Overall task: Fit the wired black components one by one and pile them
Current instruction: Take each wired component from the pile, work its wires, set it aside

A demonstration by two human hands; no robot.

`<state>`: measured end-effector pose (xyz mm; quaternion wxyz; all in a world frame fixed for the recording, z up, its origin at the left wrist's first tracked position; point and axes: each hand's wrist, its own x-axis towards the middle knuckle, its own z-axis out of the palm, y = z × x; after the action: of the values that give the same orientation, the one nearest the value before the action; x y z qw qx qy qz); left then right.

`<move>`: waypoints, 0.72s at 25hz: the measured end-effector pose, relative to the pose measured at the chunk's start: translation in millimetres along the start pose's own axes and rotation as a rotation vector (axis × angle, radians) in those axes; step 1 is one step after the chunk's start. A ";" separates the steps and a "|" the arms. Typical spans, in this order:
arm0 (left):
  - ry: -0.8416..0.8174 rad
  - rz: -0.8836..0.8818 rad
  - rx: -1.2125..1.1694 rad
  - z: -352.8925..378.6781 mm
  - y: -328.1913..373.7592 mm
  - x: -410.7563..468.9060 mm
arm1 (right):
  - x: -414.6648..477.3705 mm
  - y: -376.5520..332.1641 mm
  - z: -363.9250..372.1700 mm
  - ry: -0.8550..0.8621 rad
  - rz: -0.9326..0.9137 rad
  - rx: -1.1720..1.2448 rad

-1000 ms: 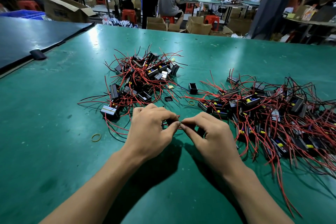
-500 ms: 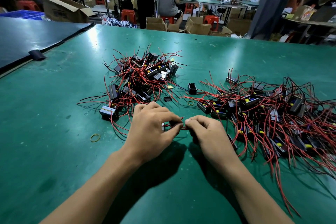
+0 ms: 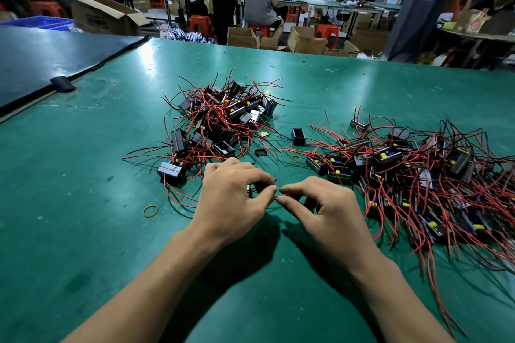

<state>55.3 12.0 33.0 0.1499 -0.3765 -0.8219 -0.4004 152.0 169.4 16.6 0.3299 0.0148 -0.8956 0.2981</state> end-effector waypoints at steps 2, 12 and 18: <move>-0.024 0.015 0.004 -0.2 -0.7 0.8 | -0.7 1.8 -1.0 0.023 0.015 -0.028; -0.029 0.142 -0.001 5.0 3.0 -4.6 | 1.9 -1.2 9.9 -0.024 0.247 0.073; -0.012 0.003 -0.037 2.0 -9.4 0.8 | 13.5 7.5 -9.3 0.283 0.594 0.376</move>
<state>47.9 10.3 27.0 0.1386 -0.3830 -0.8146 -0.4129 145.2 182.9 26.4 0.3410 -0.2263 -0.7361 0.5392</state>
